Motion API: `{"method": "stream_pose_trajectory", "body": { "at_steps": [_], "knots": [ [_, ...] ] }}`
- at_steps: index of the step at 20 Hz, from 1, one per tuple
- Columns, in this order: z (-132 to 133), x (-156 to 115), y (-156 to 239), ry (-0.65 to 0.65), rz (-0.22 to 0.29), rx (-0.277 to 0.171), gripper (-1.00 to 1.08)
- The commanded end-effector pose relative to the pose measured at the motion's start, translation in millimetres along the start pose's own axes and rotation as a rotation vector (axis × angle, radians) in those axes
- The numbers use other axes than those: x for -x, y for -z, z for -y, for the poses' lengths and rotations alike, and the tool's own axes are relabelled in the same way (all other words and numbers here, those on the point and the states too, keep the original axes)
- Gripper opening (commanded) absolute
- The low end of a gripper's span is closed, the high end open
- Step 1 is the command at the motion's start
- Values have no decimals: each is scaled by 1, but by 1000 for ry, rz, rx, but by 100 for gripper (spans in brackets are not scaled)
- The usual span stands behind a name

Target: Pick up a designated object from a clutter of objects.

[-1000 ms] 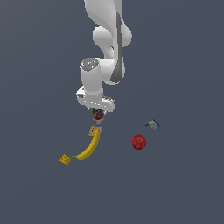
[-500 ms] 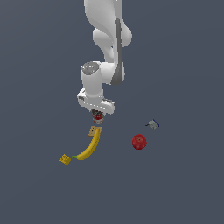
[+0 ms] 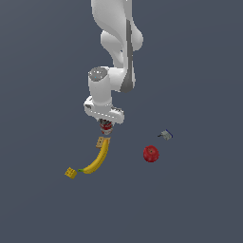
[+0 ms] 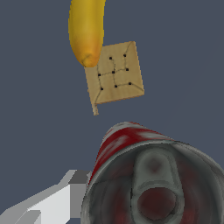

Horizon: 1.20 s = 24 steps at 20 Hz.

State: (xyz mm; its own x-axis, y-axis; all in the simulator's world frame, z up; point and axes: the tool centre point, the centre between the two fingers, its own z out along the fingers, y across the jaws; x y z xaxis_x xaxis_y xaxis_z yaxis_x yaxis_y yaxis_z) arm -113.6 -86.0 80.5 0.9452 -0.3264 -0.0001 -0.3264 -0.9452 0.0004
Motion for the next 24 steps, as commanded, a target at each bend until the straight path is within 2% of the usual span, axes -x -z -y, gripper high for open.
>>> {"method": "stream_pose_trajectory", "body": {
  "at_steps": [1,7,12,24],
  "knots": [
    [2,-1,2,0,-1,0,-100],
    [15,-6,15,0,-1,1,-100],
    [38,-13,37,0,-1,2,-100],
    [124,-44,122,0,-2,3,-100]
  ]
}}
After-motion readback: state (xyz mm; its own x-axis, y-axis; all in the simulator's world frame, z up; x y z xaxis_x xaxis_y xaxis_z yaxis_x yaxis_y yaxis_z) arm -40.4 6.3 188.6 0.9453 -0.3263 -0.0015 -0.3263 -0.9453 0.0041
